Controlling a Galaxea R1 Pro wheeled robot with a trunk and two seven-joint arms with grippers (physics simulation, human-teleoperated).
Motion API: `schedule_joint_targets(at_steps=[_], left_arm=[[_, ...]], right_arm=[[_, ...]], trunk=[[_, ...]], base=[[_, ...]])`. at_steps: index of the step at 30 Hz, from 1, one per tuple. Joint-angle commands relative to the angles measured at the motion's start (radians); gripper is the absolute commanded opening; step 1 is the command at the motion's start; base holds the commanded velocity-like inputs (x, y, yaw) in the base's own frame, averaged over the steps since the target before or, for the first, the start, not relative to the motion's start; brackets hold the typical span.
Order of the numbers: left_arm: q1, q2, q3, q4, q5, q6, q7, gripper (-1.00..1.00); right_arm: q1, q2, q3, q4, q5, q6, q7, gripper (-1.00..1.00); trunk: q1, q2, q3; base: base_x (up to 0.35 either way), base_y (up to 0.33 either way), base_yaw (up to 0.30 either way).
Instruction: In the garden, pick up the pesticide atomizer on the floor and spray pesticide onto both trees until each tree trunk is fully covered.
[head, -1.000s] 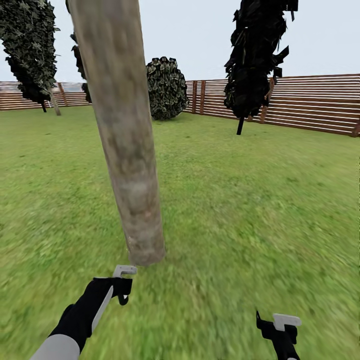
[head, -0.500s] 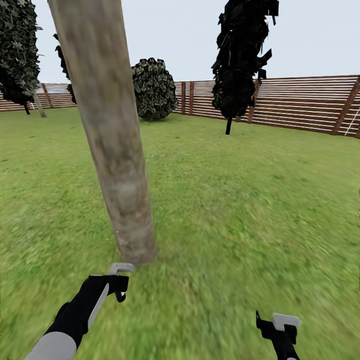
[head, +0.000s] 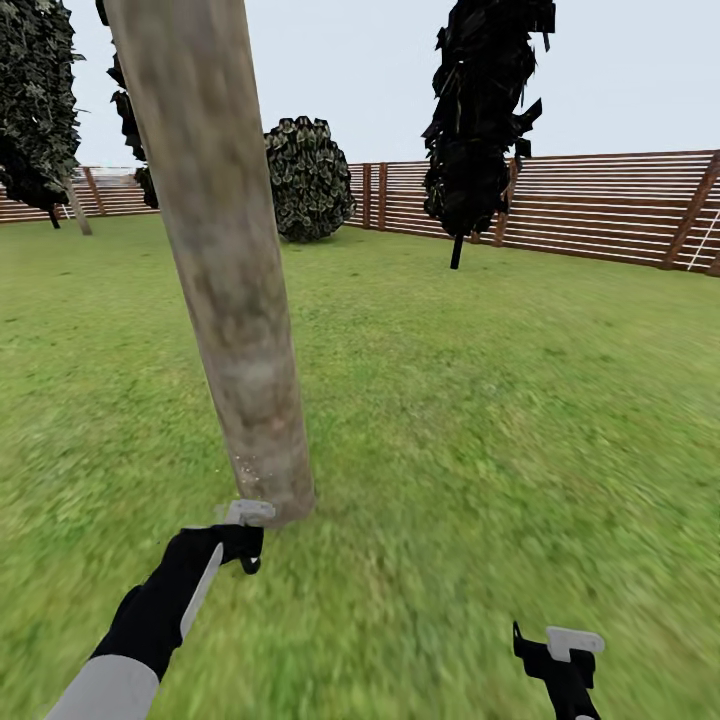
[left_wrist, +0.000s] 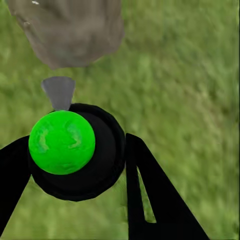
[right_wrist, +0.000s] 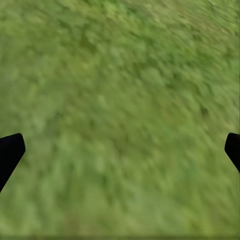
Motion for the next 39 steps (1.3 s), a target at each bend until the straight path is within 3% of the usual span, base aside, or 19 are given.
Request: schedule_joint_targets(at_steps=[1, 3, 5, 7, 10, 12, 14, 15, 17, 19, 22, 24, 25, 27, 32, 39], left_arm=[[-0.009, -0.022, -0.003, -0.012, -0.011, 0.008, 0.000, -1.00], [-0.028, -0.038, -0.005, -0.033, -0.011, 0.041, 0.000, -1.00], [-0.037, -0.032, -0.001, -0.058, -0.008, 0.082, 0.000, -1.00], [-0.040, -0.007, 0.004, -0.069, -0.008, 0.094, -0.001, -1.00], [-0.041, 0.071, 0.008, -0.089, -0.004, 0.101, -0.003, -1.00], [-0.040, 0.081, 0.005, -0.096, -0.004, 0.103, -0.003, -1.00], [-0.041, 0.065, -0.005, -0.111, -0.003, 0.117, -0.003, -1.00], [-0.048, 0.027, -0.018, -0.138, -0.004, 0.145, -0.003, -1.00], [-0.078, -0.024, -0.028, -0.179, -0.005, 0.216, -0.003, -1.00], [-0.090, -0.025, -0.025, -0.188, -0.005, 0.229, -0.003, -1.00], [-0.098, 0.020, -0.004, -0.193, -0.006, 0.238, -0.003, -1.00], [-0.102, 0.070, 0.014, -0.194, -0.005, 0.239, -0.004, -1.00], [-0.108, 0.103, 0.024, -0.194, -0.005, 0.241, -0.017, -1.00], [-0.112, 0.127, 0.030, -0.194, -0.007, 0.242, -0.059, -1.00], [-0.116, 0.156, 0.032, -0.194, -0.014, 0.242, -0.094, -1.00], [-0.106, 0.163, 0.032, -0.194, -0.019, 0.239, -0.088, -1.00]], right_arm=[[0.000, 0.000, 0.000, 0.000, 0.000, 0.000, 0.000, 1.00], [0.000, 0.000, 0.000, 0.000, 0.000, 0.000, 0.000, 1.00], [0.000, 0.000, 0.000, 0.001, 0.000, 0.001, 0.000, 1.00], [0.000, 0.000, 0.000, 0.001, 0.000, 0.001, 0.000, 1.00], [0.000, 0.000, 0.000, 0.001, 0.000, 0.001, 0.000, 1.00], [0.000, 0.000, 0.000, 0.001, 0.000, 0.001, 0.000, 1.00], [0.000, 0.000, 0.000, 0.001, 0.000, 0.001, 0.000, 1.00], [0.000, -0.001, 0.000, 0.001, 0.000, 0.001, 0.000, 1.00], [0.000, -0.001, 0.000, 0.001, 0.000, 0.001, 0.000, 1.00], [0.000, -0.001, 0.000, 0.001, 0.000, 0.001, 0.000, 1.00], [0.000, -0.001, 0.000, 0.001, 0.000, 0.001, 0.000, 1.00], [0.000, -0.002, 0.000, 0.001, 0.000, 0.001, 0.000, 1.00], [0.000, -0.002, 0.000, 0.001, 0.000, 0.001, 0.000, 1.00], [0.000, -0.001, 0.000, 0.001, 0.000, 0.001, 0.000, 1.00], [0.000, 0.000, 0.000, 0.000, 0.000, 0.001, 0.000, 1.00], [0.000, 0.000, 0.000, 0.000, 0.000, 0.002, 0.000, 1.00]], trunk=[[0.000, 0.000, 0.000], [0.000, 0.000, 0.000], [0.000, 0.000, 0.000], [0.000, 0.000, 0.000], [0.000, 0.000, 0.000], [0.000, 0.000, 0.000], [0.000, 0.000, 0.000], [0.000, 0.000, 0.000], [0.000, 0.000, 0.000], [0.000, 0.000, 0.000], [0.000, 0.000, 0.000], [0.000, 0.000, 0.000], [0.000, 0.000, 0.000], [0.000, 0.000, 0.000], [0.000, 0.000, 0.000], [0.000, 0.000, 0.000]], base=[[0.000, 0.000, 0.000], [0.000, 0.000, 0.000], [0.000, 0.000, 0.000], [0.000, 0.000, 0.000], [0.000, 0.000, 0.000], [0.000, 0.000, 0.000], [0.000, 0.000, 0.000], [0.000, 0.000, 0.000], [0.000, 0.000, 0.000], [0.000, 0.000, 0.000], [0.000, 0.000, 0.000], [0.000, 0.000, 0.000], [0.000, 0.000, 0.000], [0.000, 0.000, 0.000], [0.000, 0.000, 0.000], [0.008, -0.003, 0.183]])
